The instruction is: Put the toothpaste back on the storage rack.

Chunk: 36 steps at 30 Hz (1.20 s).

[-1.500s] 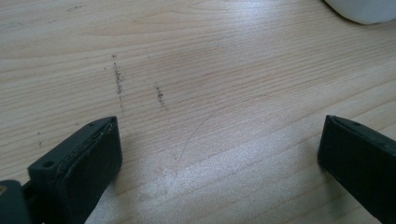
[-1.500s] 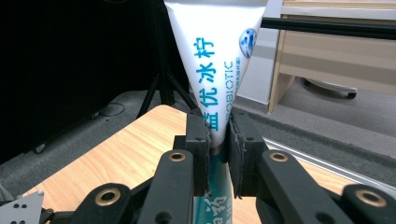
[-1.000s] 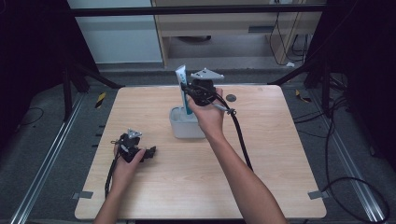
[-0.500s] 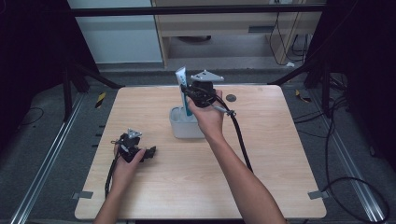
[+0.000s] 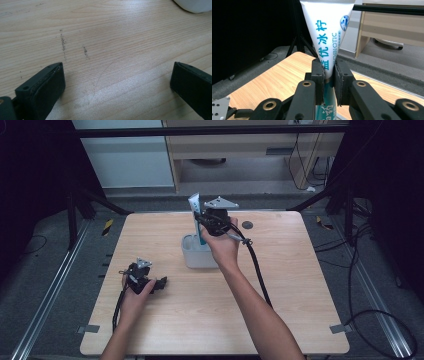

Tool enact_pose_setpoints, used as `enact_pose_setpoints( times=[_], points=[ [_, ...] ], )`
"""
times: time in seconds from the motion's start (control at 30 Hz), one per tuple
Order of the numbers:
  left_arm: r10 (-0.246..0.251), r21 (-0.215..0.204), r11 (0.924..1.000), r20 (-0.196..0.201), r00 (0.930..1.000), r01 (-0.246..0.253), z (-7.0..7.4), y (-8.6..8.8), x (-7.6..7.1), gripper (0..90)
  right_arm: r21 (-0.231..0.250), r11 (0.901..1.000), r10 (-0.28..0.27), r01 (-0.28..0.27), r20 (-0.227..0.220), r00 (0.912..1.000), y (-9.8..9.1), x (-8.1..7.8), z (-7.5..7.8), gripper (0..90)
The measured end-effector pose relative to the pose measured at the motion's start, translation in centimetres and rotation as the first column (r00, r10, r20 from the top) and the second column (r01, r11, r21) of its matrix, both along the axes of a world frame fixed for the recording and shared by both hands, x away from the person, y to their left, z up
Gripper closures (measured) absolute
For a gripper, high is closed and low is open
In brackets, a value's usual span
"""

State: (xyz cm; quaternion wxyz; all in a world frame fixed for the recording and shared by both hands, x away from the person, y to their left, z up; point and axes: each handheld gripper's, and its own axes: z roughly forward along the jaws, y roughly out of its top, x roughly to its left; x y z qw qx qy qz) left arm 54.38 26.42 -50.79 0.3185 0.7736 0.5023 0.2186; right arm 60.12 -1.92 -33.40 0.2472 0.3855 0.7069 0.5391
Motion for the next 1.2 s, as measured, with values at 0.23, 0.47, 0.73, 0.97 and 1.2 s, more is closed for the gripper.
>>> enact_pose_setpoints(
  times=[0.23,0.47,0.73,0.97,1.2],
  points=[
    [0.0,0.0,1.0,0.0,1.0,0.0,0.0,0.0,0.0,0.0,-0.001,1.0,-0.008,0.008,-0.011,0.9999,-0.1,0.2,-1.0,79.6],
    [0.0,-0.001,1.0,0.0,1.0,0.0,0.0,0.0,0.0,0.0,-0.003,0.9999,-0.016,0.016,-0.027,0.9995,-0.1,0.5,-2.1,79.6],
    [0.001,-0.001,1.0,0.0,1.0,-0.001,0.0,0.0,0.0,0.0,-0.008,0.9997,-0.022,0.022,-0.04,0.9989,-0.1,0.6,-2.9,79.6],
    [0.0,0.0,1.0,0.0,1.0,0.0,0.0,0.0,0.0,0.0,-0.008,0.9997,-0.024,0.024,-0.052,0.9984,-0.1,0.6,-3.6,79.6],
    [0.0,0.0,1.0,0.0,1.0,0.0,0.0,0.0,0.0,0.0,-0.024,0.9995,-0.021,0.02,-0.05,0.9985,0.1,0.4,-3.9,79.5]
  ],
)
